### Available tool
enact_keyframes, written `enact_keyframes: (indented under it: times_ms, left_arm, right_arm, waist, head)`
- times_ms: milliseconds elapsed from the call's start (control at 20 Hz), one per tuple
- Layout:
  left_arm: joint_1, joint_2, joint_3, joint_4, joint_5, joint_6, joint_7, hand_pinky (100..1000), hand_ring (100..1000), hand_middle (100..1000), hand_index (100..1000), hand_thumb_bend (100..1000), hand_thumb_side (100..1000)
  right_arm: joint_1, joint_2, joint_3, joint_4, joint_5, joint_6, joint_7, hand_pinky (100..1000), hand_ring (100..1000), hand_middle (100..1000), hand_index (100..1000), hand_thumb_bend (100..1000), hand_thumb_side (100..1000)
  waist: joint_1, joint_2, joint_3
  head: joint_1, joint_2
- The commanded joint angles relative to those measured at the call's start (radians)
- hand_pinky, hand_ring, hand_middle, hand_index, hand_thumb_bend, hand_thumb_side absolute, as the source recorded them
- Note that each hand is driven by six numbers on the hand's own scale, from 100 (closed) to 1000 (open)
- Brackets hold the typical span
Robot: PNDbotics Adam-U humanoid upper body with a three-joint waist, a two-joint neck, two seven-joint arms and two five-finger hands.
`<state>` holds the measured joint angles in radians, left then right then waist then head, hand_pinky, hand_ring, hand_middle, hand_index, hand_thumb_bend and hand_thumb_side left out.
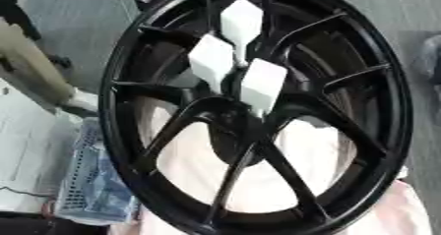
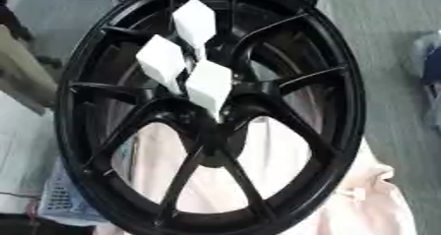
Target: Pull the pin out of the wheel hub.
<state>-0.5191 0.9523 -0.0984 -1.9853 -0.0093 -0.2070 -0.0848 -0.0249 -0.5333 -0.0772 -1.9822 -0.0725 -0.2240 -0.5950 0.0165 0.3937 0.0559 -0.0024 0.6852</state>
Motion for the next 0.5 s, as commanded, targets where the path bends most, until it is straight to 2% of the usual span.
enact_keyframes:
  times_ms: [50, 300, 500]
  left_arm:
    - [-0.049, 0.095, -0.021, -0.015, -0.023, 0.017, -0.122, 777, 741, 644, 789, 100, 601]
    - [-0.162, 0.146, -0.091, -0.015, -0.042, 0.023, -0.329, 783, 755, 672, 803, 100, 571]
    - [-0.252, 0.147, -0.150, -0.015, -0.042, 0.048, -0.469, 786, 761, 681, 806, 100, 563]
  right_arm:
    - [0.002, -0.023, -0.008, -0.018, 0.006, 0.000, -0.004, 636, 805, 740, 708, 100, 394]
    - [0.007, -0.029, -0.003, -0.018, 0.005, 0.003, 0.001, 636, 804, 740, 708, 100, 397]
    - [0.008, -0.032, 0.003, -0.018, 0.001, 0.006, 0.007, 635, 804, 740, 708, 100, 401]
  waist:
    - [-0.001, -0.031, -0.001]
    - [0.003, -0.038, -0.004]
    - [0.006, -0.043, -0.006]
  head:
    - [-0.002, 0.005]
    - [-0.001, 0.010]
    - [0.001, 0.013]
